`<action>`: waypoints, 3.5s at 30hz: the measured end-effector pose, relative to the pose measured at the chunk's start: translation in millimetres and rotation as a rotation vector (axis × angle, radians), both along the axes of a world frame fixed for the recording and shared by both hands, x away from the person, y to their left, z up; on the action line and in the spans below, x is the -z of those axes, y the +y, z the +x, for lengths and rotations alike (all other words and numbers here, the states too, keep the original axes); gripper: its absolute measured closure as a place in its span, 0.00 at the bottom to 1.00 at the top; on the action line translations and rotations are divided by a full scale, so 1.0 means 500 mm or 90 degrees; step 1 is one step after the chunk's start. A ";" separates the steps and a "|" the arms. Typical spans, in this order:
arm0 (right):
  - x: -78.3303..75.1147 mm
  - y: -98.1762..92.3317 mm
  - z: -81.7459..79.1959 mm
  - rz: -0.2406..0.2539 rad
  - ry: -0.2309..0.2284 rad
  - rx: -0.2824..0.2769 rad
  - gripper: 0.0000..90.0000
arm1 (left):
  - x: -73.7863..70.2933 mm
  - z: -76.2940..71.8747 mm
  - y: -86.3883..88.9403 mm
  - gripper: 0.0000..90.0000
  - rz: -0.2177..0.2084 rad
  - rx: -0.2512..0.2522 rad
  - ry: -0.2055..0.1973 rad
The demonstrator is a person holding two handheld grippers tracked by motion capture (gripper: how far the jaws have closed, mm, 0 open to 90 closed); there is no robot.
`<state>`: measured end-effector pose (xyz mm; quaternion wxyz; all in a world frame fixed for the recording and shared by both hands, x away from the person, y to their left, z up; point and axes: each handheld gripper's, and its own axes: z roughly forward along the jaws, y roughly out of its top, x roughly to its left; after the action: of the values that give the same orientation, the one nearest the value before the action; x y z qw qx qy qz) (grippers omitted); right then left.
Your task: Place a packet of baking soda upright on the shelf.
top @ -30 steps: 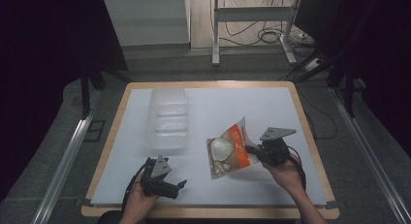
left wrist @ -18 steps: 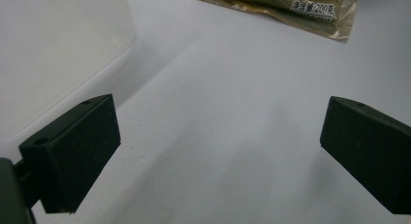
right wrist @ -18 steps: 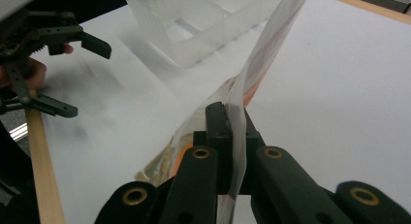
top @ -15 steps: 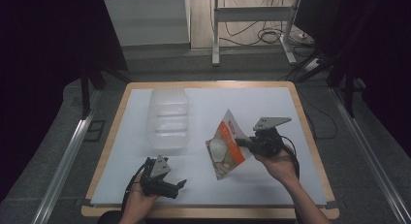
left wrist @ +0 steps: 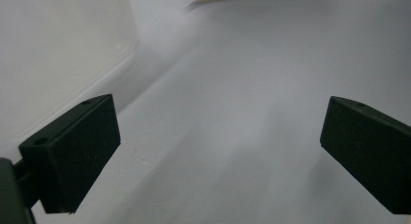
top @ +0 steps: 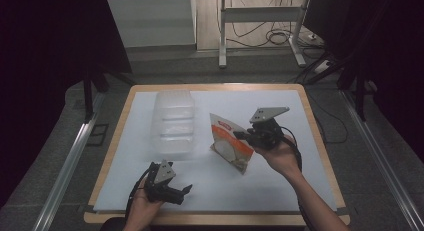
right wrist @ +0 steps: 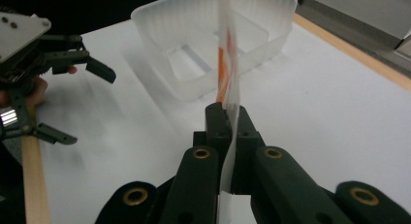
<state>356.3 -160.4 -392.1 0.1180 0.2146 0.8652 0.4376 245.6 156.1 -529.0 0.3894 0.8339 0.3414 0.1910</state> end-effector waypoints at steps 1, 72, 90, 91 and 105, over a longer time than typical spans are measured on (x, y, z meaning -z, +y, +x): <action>-0.005 0.004 0.005 0.000 -0.002 0.001 0.99 | 0.000 0.000 0.000 0.01 -0.001 0.000 0.000; -0.064 0.431 0.302 -0.006 -0.048 -0.111 0.99 | -0.001 0.001 -0.003 0.01 -0.047 0.016 0.011; 0.009 0.410 0.314 0.042 0.019 -0.089 0.99 | 0.000 0.000 -0.008 0.01 -0.043 0.020 0.015; 0.008 0.413 0.311 0.047 0.021 -0.088 0.99 | 0.000 0.000 -0.008 0.01 -0.043 0.020 0.015; 0.017 0.412 0.304 0.063 0.027 -0.085 0.99 | 0.000 -0.001 -0.007 0.01 -0.045 0.021 0.014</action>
<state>508.1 45.5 -400.7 0.0591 0.1710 0.8571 0.4824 244.9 152.6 -528.9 0.4180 0.8272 0.3383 0.1629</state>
